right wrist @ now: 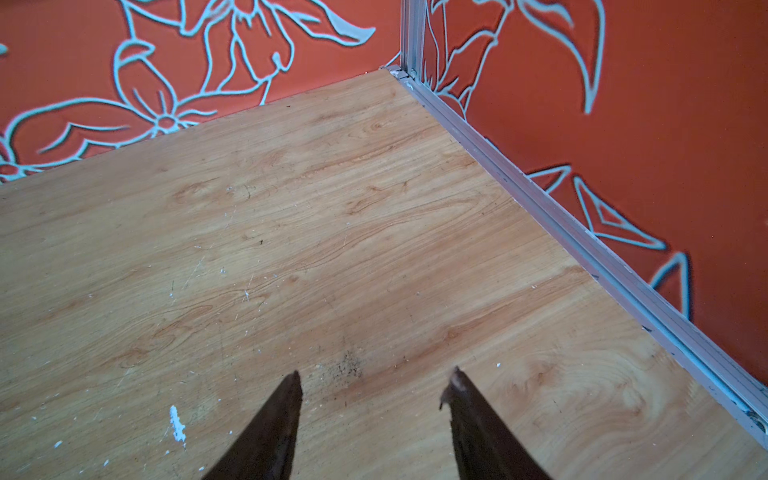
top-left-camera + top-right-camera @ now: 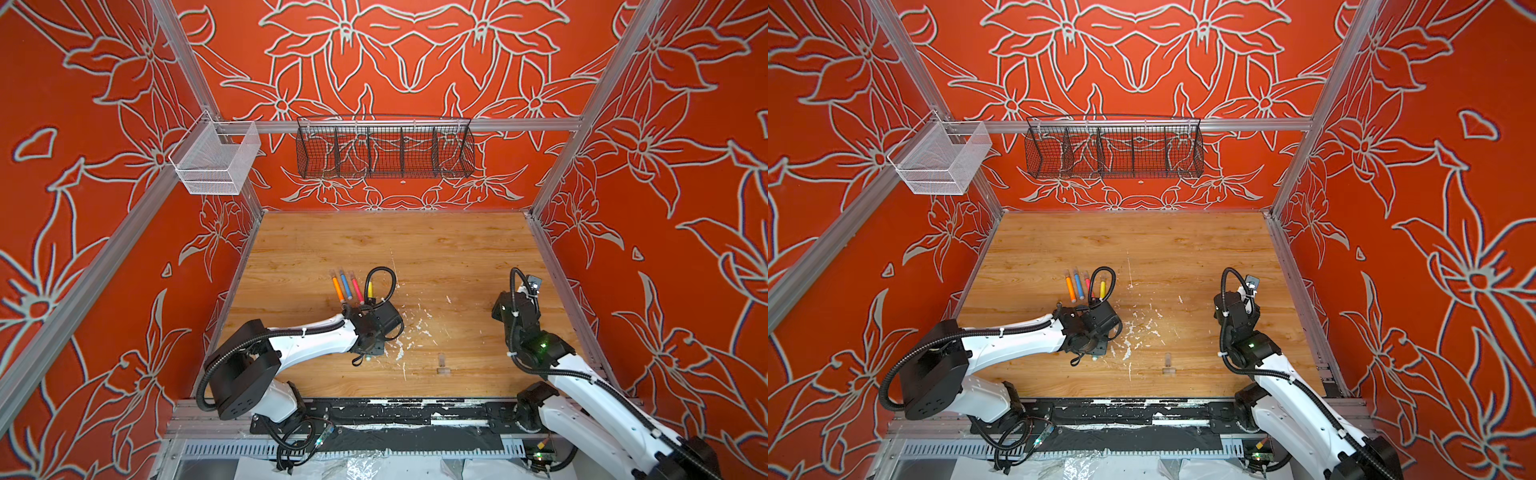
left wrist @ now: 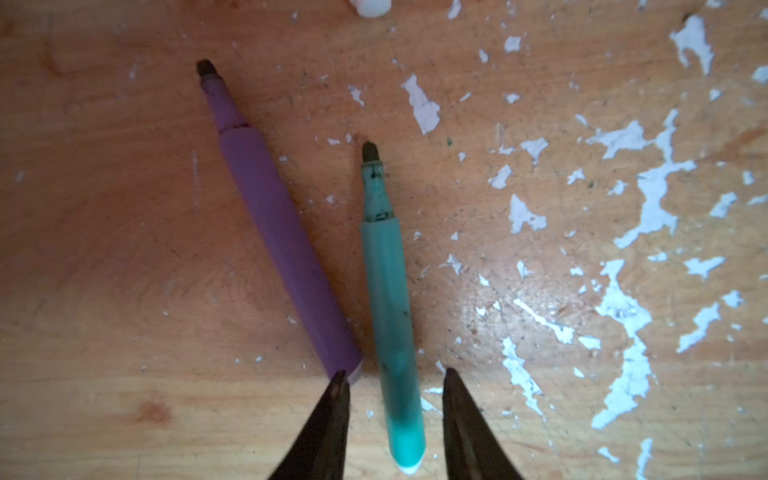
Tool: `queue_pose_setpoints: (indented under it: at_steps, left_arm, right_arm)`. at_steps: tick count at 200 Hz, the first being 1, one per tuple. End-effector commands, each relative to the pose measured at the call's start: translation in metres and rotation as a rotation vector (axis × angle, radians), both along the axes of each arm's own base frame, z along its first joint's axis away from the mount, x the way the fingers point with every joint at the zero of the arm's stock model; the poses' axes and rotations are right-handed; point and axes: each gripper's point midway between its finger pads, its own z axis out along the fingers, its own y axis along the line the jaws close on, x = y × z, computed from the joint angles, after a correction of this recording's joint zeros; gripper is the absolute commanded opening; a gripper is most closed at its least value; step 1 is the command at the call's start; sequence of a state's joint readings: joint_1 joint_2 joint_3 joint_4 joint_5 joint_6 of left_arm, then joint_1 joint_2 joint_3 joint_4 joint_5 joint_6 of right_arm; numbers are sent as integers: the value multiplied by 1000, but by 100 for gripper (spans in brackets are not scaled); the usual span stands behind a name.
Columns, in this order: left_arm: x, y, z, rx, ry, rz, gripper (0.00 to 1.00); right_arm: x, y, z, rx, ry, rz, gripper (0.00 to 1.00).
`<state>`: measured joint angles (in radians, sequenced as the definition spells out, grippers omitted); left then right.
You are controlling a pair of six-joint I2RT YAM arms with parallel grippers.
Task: Insert the pens into the pen caps
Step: 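Move the left gripper over the green marker and close on it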
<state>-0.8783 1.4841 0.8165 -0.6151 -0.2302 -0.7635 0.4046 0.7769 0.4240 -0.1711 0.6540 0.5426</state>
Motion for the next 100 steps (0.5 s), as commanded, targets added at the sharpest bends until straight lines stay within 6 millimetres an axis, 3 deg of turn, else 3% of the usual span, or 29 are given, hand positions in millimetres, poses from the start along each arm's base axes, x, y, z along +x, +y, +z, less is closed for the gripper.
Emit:
queue_pose_setpoints:
  at_steps: [1, 41, 100]
  left_arm:
    - [-2, 0, -11, 6, 9, 14, 36]
    - [-3, 1, -21, 24, 29, 20, 35]
    - [-11, 7, -36, 33, 70, 41, 23]
  right_arm:
    - [-2, -2, -5, -3, 9, -5, 58]
    - [-1, -2, -4, -2, 8, -4, 58]
    - [-2, -2, -5, -1, 8, -3, 58]
